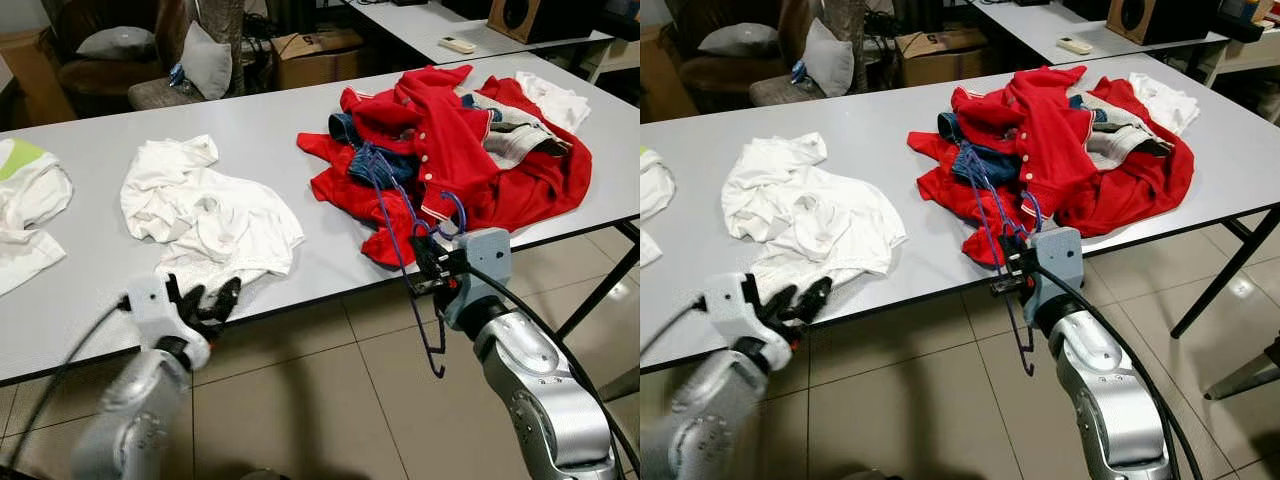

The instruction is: Hang hanger

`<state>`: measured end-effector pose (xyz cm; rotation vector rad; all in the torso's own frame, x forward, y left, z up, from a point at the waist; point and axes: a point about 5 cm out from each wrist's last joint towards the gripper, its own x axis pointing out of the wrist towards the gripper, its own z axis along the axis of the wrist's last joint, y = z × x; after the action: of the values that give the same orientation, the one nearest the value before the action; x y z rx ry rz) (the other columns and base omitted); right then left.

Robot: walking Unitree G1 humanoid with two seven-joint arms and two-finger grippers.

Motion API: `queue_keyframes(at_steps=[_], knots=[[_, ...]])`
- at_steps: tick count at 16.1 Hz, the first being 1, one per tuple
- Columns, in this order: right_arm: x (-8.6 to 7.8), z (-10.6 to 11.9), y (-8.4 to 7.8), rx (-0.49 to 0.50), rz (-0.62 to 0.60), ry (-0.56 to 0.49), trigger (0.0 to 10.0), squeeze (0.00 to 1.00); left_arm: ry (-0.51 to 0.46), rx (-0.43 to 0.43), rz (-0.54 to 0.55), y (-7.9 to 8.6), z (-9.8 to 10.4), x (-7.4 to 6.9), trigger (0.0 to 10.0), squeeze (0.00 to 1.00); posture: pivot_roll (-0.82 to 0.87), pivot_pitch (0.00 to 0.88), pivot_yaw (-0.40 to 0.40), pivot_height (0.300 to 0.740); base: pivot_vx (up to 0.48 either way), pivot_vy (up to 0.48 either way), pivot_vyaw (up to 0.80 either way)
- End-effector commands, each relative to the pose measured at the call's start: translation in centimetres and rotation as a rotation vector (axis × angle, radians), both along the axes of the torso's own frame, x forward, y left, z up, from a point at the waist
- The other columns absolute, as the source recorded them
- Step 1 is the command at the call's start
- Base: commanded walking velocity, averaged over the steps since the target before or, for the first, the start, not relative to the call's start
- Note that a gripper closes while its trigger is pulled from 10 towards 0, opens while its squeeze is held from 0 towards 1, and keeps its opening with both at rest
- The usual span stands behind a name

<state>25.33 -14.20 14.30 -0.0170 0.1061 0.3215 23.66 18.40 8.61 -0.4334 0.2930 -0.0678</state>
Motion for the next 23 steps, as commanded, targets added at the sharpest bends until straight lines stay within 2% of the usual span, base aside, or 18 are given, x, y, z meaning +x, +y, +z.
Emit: queue_keyframes(at_steps=[1, 2, 3, 5, 8, 9, 10, 12, 13, 14, 15, 16, 17, 18, 19, 20, 23], knots=[[0.1, 0.1, 0.0, 0.009, 0.004, -0.009, 10.0, 0.0, 0.007, -0.007, 0.039, 0.3, 0.3, -0.1, 8.7, 0.0, -0.07, 0.0, 0.077, 0.74, 0.0, 0.0, 0.0], [0.2, 0.1, 0.0, 0.013, 0.003, -0.008, 10.0, 0.0, 0.019, -0.021, 0.043, -0.1, 0.2, -0.2, 9.8, 0.0, -0.07, 0.0, 0.077, 0.74, 0.0, 0.0, 0.0], [0.2, 0.1, 0.0, 0.02, 0.002, -0.005, 10.0, 0.0, 0.019, -0.063, 0.065, -0.8, 0.3, -0.5, 10.0, 0.0, -0.08, 0.0, 0.08, 0.74, 0.0, 0.0, 0.0], [0.2, 0.1, 0.0, 0.022, 0.002, -0.006, 10.0, 0.0, 0.01, -0.109, 0.118, -1.0, 0.4, -0.6, 10.0, 0.0, -0.08, 0.0, 0.083, 0.74, 0.0, 0.0, 0.0], [0.2, 0.1, 0.1, 0.029, 0.0, -0.008, 10.0, 0.0, -0.092, -0.101, 0.215, -0.9, 1.5, -0.4, 10.0, 0.0, -0.07, 0.0, 0.09, 0.74, 0.0, 0.0, 0.0], [0.2, 0.1, 0.1, 0.03, 0.0, -0.007, 10.0, 0.0, -0.052, 0.016, 0.217, -0.9, 1.4, -0.5, 10.0, 0.0, -0.07, 0.0, 0.09, 0.74, 0.0, 0.0, 0.0], [0.2, 0.1, 0.2, 0.031, -0.001, -0.006, 10.0, 0.0, -0.073, 0.1, 0.179, -1.3, 1.7, -0.6, 10.0, 0.0, -0.07, 0.0, 0.096, 0.74, 0.0, 0.0, 0.0], [0.2, -0.1, 0.2, 0.035, -0.001, -0.005, 10.0, 0.0, -0.091, 0.23, 0.103, -1.8, 2.0, -0.7, 9.9, 0.0, -0.06, 0.0, 0.097, 0.74, 0.0, 0.0, 0.0], [0.2, 0.0, 0.3, 0.032, 0.006, -0.006, 10.0, 0.0, -0.117, 0.265, 0.071, -1.9, 2.0, -0.6, 10.0, 0.0, -0.06, 0.0, 0.098, 0.74, 0.0, 0.0, 0.0], [0.3, 0.0, 0.4, 0.021, 0.017, -0.01, 10.0, 0.0, -0.168, 0.359, 0.064, -1.4, 2.2, -0.1, 10.0, 0.0, -0.06, 0.0, 0.096, 0.74, 0.0, 0.0, 0.0], [0.3, 0.1, 0.5, 0.005, 0.03, -0.013, 10.0, 0.0, -0.224, 0.401, 0.037, -0.5, 2.4, 0.6, 10.0, 0.0, -0.06, 0.0, 0.094, 0.74, 0.0, 0.0, 0.0], [0.3, 0.1, 0.5, -0.005, 0.043, -0.014, 10.0, 0.0, -0.208, 0.374, -0.014, 0.0, 2.6, 1.1, 10.0, 0.0, -0.06, 0.0, 0.09, 0.74, 0.0, 0.0, 0.0], [0.2, 0.1, 0.3, -0.021, 0.058, -0.012, 10.0, 0.0, -0.214, 0.391, -0.104, 0.1, 2.9, 1.5, 10.0, 0.0, -0.06, 0.0, 0.089, 0.74, 0.0, 0.0, 0.0], [0.3, 0.1, 0.2, -0.039, 0.073, -0.012, 10.0, 0.0, -0.205, 0.505, -0.225, 0.4, 2.5, 2.0, 10.0, 0.0, -0.06, 0.0, 0.088, 0.74, 0.0, 0.0, 0.0], [0.3, 0.1, 0.1, -0.047, 0.078, -0.013, 10.0, 0.0, -0.192, 0.561, -0.306, 1.0, 1.8, 2.2, 10.0, 0.0, -0.06, 0.0, 0.089, 0.74, 0.0, 0.0, 0.0], [0.3, 0.2, 0.0, -0.048, 0.08, -0.015, 10.0, 0.0, -0.177, 0.568, -0.35, 1.6, 1.2, 2.7, 10.0, 0.0, -0.06, 0.0, 0.087, 0.74, 0.0, 0.0, 0.0], [0.0, 0.1, 0.2, -0.058, 0.099, -0.009, 10.0, 0.0, -0.091, 0.722, -0.469, 3.4, 0.0, 4.1, 10.0, 0.0, -0.07, 0.0, 0.1, 0.74, 0.0, 0.0, 0.0]])
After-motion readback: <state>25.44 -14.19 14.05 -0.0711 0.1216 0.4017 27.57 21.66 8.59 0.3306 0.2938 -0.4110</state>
